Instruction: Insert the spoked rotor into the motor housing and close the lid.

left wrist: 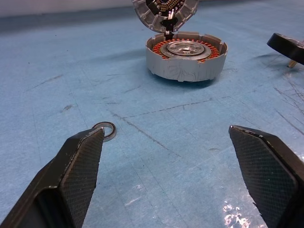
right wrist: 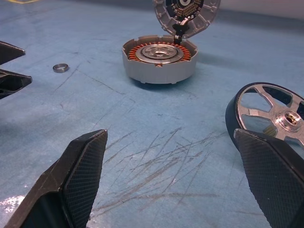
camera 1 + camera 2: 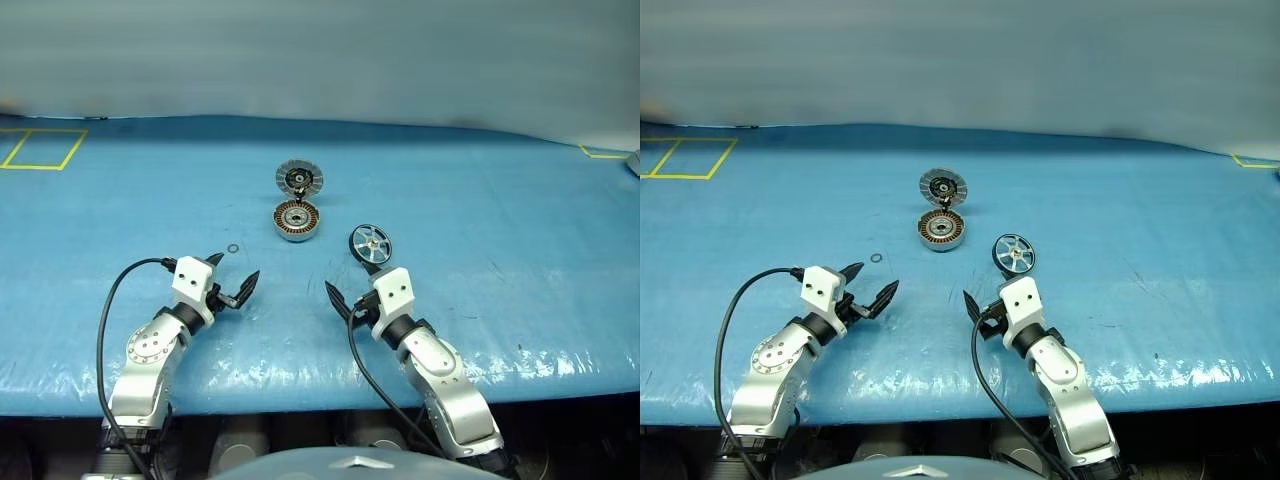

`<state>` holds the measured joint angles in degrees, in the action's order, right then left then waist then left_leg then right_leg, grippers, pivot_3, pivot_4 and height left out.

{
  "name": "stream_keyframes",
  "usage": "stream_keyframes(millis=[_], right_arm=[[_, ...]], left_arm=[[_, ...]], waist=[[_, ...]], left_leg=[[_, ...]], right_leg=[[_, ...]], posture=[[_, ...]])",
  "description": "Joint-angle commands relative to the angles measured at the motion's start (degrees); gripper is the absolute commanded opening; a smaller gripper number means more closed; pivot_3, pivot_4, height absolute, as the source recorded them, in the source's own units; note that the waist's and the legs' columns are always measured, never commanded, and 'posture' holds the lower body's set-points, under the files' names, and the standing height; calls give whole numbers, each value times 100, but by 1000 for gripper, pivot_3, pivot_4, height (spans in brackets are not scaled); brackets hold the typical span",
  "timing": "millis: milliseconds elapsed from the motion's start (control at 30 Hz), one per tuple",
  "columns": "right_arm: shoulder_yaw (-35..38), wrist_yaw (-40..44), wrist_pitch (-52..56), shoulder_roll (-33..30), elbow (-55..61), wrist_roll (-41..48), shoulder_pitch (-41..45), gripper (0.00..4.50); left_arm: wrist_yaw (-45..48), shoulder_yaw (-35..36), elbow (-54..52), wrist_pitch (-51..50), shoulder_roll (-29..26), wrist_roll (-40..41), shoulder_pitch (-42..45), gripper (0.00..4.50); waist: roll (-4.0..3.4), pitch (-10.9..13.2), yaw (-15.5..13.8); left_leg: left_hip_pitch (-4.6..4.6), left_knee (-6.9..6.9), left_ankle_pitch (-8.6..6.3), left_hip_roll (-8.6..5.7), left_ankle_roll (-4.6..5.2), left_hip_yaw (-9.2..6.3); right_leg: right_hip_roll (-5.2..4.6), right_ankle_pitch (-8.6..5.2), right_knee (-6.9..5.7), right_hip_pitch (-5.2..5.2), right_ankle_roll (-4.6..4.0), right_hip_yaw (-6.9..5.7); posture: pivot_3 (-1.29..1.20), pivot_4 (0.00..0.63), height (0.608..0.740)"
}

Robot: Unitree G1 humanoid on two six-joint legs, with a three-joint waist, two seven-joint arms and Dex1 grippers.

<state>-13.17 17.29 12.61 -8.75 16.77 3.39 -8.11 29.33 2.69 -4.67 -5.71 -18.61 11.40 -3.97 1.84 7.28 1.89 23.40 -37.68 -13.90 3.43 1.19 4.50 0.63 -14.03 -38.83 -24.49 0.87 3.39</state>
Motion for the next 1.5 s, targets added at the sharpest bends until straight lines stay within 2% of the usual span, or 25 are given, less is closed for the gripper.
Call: stream_keyframes(millis=[33, 1200, 1300, 1500], right_arm=[[-7, 11, -102, 8, 149, 5, 56, 4500], [-75, 41, 124, -44, 170, -64, 87, 4500], [-141, 102, 511, -161, 288, -145, 339, 4500], [-612, 377, 1775, -677, 490, -728, 1602, 4500]], left_arm=[[13, -14, -225, 86, -15, 20, 16, 4476], [43, -38, -219, 140, 23, -16, -50, 4476], [41, -41, -223, 149, 28, -16, -71, 4476], [-28, -80, -176, 389, 140, -30, -155, 4476]], waist=[[0, 0, 0], [0, 0, 1], [-1, 1, 11], [-3, 2, 9]], left_leg=[[0, 0, 0, 0, 0, 0], [0, 0, 0, 0, 0, 0], [0, -1, 0, 0, 0, 1], [0, -10, 0, 1, 1, 2]], right_leg=[[0, 0, 0, 0, 0, 0], [0, 0, 0, 0, 0, 0], [0, 0, 0, 0, 0, 1], [1, 2, -5, -1, 0, 1]], posture=[[0, 150, 740], [0, 150, 740], [0, 150, 740], [0, 150, 740]])
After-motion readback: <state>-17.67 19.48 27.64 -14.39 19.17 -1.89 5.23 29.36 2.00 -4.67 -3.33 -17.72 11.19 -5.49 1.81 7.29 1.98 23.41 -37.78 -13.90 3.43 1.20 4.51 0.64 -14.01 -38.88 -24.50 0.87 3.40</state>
